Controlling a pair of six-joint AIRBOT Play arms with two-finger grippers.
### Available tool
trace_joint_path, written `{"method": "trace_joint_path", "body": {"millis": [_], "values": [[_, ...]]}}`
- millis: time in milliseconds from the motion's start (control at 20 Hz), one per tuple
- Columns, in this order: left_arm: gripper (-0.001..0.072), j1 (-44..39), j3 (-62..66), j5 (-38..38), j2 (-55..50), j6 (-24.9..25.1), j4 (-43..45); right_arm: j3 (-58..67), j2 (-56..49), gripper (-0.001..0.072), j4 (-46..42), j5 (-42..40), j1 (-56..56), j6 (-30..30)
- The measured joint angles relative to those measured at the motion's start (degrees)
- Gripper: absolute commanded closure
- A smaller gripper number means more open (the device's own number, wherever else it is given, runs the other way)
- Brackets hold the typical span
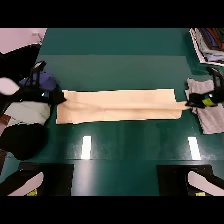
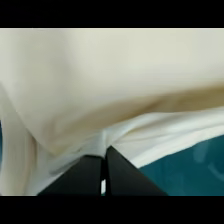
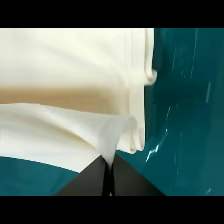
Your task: Fold the shirts.
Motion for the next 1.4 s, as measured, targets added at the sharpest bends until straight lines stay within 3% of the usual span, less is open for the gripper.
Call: {"method": "trace_joint_path", "body": {"millis": [200, 250, 300, 350, 400, 650, 700, 750, 800, 1150, 1300, 1350, 1400], "values": [[0.0681, 0.0, 6.6, 5.0, -11.2, 1.5, -0.5, 8.3, -11.2, 0.0690, 4.2, -1.6, 0.9, 0.0], [0.0666, 0.0, 7.6, 5.9, -13.1, 1.7, -0.7, 10.3, -13.5, 0.0565, 5.4, -1.9, 0.9, 0.0], [0.0386, 0.0, 8.3, 6.4, -14.7, 1.9, -1.0, 11.8, -15.5, 0.0333, 6.7, -2.0, 0.9, 0.0], [0.0101, 0.0, 8.9, 7.0, -15.8, 1.9, -1.2, 13.3, -17.2, 0.0249, 8.0, -2.1, 0.9, 0.0], [0.0101, 0.1, 9.3, 7.3, -16.8, 1.9, -1.4, 14.8, -18.7, 0.0249, 9.4, -2.1, 0.9, 0.0], [0.0106, 0.1, 12.5, 3.5, -18.5, 1.9, -1.9, 17.2, -21.1, 0.0249, 13.1, 1.2, -0.9, -1.0], [0.0303, 0.1, 13.1, 1.6, -18.6, 1.8, -2.0, 16.2, -20.7, 0.0242, 13.4, 2.0, -2.0, -1.5], [0.0588, 0.1, 13.5, 0.0, -18.7, 1.7, -2.0, 14.8, -20.2, 0.0144, 13.5, 2.8, -3.2, -1.9], [0.0672, 0.1, 13.8, -1.5, -18.8, 1.7, -2.0, 13.0, -19.7, 0.0115, 13.8, 3.0, -4.8, -2.4], [0.0673, -1.5, 14.6, -3.0, -19.0, 1.7, -6.4, 1.0, -19.6, 0.0124, 20.4, 1.7, -12.0, -6.4], [0.0682, -4.7, 14.5, -1.0, -19.4, 1.7, -7.4, 0.3, -22.1, 0.0320, 23.6, 1.1, -10.3, -7.3], [0.0682, -6.0, 14.5, -0.1, -19.7, 1.4, -7.6, 0.7, -22.9, 0.0426, 24.3, 0.7, -9.3, -7.4], [0.0682, -7.2, 14.5, 0.9, -20.2, 0.7, -7.8, 1.3, -23.5, 0.0577, 24.7, -0.4, -8.2, -7.5]]}}
